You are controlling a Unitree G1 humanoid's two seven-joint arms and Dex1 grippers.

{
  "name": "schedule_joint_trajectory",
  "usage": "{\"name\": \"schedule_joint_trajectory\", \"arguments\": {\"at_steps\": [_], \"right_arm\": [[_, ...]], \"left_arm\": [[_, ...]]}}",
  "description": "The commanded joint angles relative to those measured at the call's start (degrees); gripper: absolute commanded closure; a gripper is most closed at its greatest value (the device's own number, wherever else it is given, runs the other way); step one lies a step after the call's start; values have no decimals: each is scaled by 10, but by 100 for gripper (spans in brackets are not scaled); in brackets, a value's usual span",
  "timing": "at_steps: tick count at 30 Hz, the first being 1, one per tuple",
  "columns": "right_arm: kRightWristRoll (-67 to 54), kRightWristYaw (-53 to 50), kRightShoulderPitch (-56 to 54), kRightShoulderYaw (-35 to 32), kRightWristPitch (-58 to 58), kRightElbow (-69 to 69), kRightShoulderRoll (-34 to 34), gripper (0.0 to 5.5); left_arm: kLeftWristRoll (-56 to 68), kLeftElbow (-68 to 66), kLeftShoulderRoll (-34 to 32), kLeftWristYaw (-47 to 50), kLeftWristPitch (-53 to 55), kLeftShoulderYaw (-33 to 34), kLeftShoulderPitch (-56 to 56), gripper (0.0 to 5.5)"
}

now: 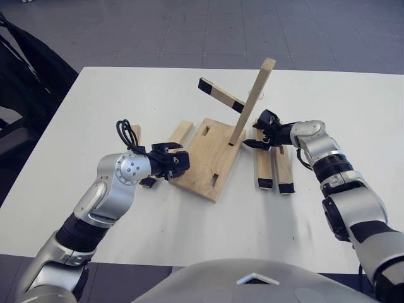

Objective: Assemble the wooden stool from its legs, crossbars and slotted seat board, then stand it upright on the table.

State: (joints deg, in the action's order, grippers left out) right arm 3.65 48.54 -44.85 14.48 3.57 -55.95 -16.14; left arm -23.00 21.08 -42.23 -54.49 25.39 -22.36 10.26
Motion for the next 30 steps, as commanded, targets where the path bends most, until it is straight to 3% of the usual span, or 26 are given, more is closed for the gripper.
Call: {"name": "schedule_joint_trajectory", "arguments": {"at_steps": [1, 9, 17, 23, 30], "right_arm": [[-7, -46, -62, -30, -9, -70, 43, 180], [-13, -115, -98, -85, 12, -116, 16, 180], [-176, -193, -277, -273, 60, -43, -4, 180], [-203, -164, -333, -259, 103, -15, 72, 180], [-194, -162, -336, -248, 88, -44, 101, 180]], "left_arm": [[19, 0, 30, -34, 19, -33, 37, 210], [15, -14, 2, -33, 16, -28, 21, 210], [20, -7, 15, -18, 20, -27, 20, 210], [20, -4, 17, -12, 19, -34, 12, 210], [18, -1, 17, -7, 18, -39, 5, 210]]}}
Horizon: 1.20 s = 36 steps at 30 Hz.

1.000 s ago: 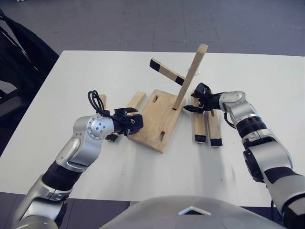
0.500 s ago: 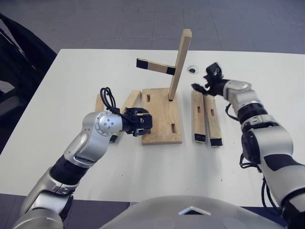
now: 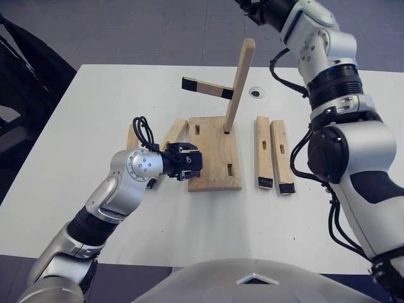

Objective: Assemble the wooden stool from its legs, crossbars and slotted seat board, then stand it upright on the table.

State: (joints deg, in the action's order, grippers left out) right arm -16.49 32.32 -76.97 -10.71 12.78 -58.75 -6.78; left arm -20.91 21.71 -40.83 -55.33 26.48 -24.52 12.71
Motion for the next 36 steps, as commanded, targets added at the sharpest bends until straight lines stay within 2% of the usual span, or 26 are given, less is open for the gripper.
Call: {"name": "schedule_joint_trajectory", "arguments": {"at_steps": [1, 6, 11, 15, 17, 21, 23, 25, 31, 36], "right_arm": [[9, 1, -15, 5, -5, -21, 8, 180], [15, 8, -14, 9, -12, -36, 15, 180], [-50, 16, -108, -60, -144, 51, -5, 180], [-61, 13, -147, -74, -179, 44, -17, 180], [-38, 4, -114, -58, -162, -18, -7, 180], [19, 22, 56, -4, -59, -125, 20, 180], [43, 27, 126, 19, -17, -129, 17, 180], [42, 29, 125, 23, -3, -115, 9, 180], [-30, 38, 38, -33, 42, -4, -6, 180], [-91, 33, 107, -28, 165, 293, -29, 180]], "left_arm": [[-3, -7, 4, 2, 7, -18, -20, 210], [-2, -8, 7, 6, 10, -19, -19, 210], [-2, -2, 6, 5, 12, -21, -25, 210], [-3, 3, 6, 6, 15, -24, -29, 210], [-3, 2, 6, 7, 16, -25, -30, 210], [-2, 3, 7, 10, 20, -26, -30, 210], [0, 1, 6, 12, 20, -23, -36, 210], [2, 4, 4, 15, 24, -21, -45, 210], [3, -19, 9, 18, 14, -24, -27, 210], [6, -36, 10, 24, 4, -23, -28, 210]]}}
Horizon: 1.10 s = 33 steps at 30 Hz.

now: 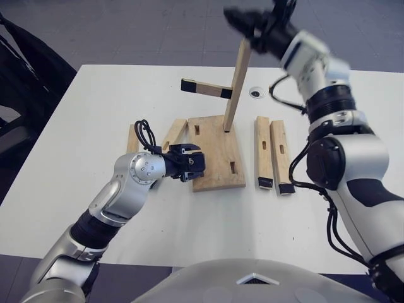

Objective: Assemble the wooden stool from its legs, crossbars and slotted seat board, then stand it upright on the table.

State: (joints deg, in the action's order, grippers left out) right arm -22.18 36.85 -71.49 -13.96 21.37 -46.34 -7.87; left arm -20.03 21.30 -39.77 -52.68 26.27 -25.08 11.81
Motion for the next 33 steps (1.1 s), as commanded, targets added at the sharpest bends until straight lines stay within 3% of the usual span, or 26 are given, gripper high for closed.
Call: {"name": "schedule_joint_trajectory", "arguments": {"at_steps": [1, 8, 11, 16, 20, 25, 33], "right_arm": [[-44, -21, 68, 3, 100, 210, -23, 180], [-56, -69, 139, -41, 104, 315, -82, 180], [-1, -92, 287, -17, 94, 402, -119, 180], [52, -102, 558, 40, 96, 533, -132, 180], [51, -144, 754, 56, 99, 668, -89, 180], [47, -153, 831, 102, 124, 750, -82, 180], [66, -184, 915, 123, 134, 787, -83, 180]], "left_arm": [[-1, -35, 0, -1, 4, -16, -18, 210], [23, -60, -7, 8, -28, 24, 5, 210], [69, -40, 31, 52, -48, 90, 29, 210], [120, -1, 78, 81, -60, 121, 48, 210], [132, 30, 141, 181, -59, 170, 24, 210], [102, 4, 179, 295, -44, 215, 37, 210], [95, 19, 183, 323, -38, 205, 1, 210]]}}
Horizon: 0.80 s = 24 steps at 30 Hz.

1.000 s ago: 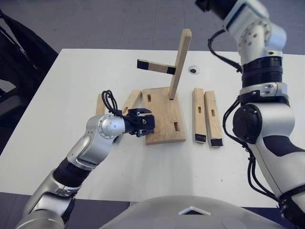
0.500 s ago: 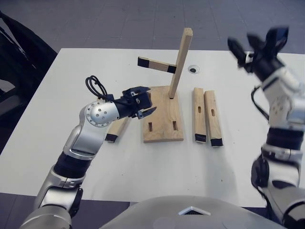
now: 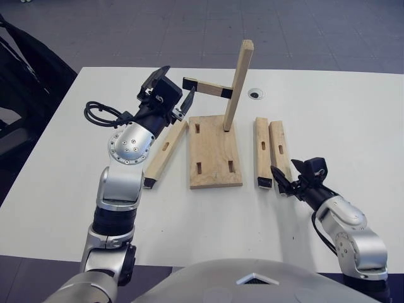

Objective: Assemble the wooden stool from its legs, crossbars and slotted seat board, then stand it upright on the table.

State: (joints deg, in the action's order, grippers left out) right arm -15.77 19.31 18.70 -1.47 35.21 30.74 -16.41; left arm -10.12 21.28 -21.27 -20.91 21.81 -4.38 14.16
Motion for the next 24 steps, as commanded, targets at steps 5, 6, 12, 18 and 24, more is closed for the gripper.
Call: {"name": "schedule_joint_trajectory", "arguments": {"at_steps": [5, 6, 12, 18, 24], "right_arm": [[5, -22, 30, -11, 18, 5, -7, 180], [15, -23, 29, -11, 28, -9, -19, 180], [106, -24, 39, 23, -25, -71, -86, 180], [84, -56, 11, -1, -26, -105, -28, 180], [51, -49, 3, -20, -61, -146, 14, 257]], "left_arm": [[-3, 35, -3, 8, 17, 4, -39, 210], [-2, 34, -3, 9, 19, 5, -36, 210], [-6, 27, -3, 16, 22, 4, -30, 210], [-6, 23, -1, 19, 19, -4, -33, 210], [-4, 14, -2, 20, 8, -4, -31, 210]]}}
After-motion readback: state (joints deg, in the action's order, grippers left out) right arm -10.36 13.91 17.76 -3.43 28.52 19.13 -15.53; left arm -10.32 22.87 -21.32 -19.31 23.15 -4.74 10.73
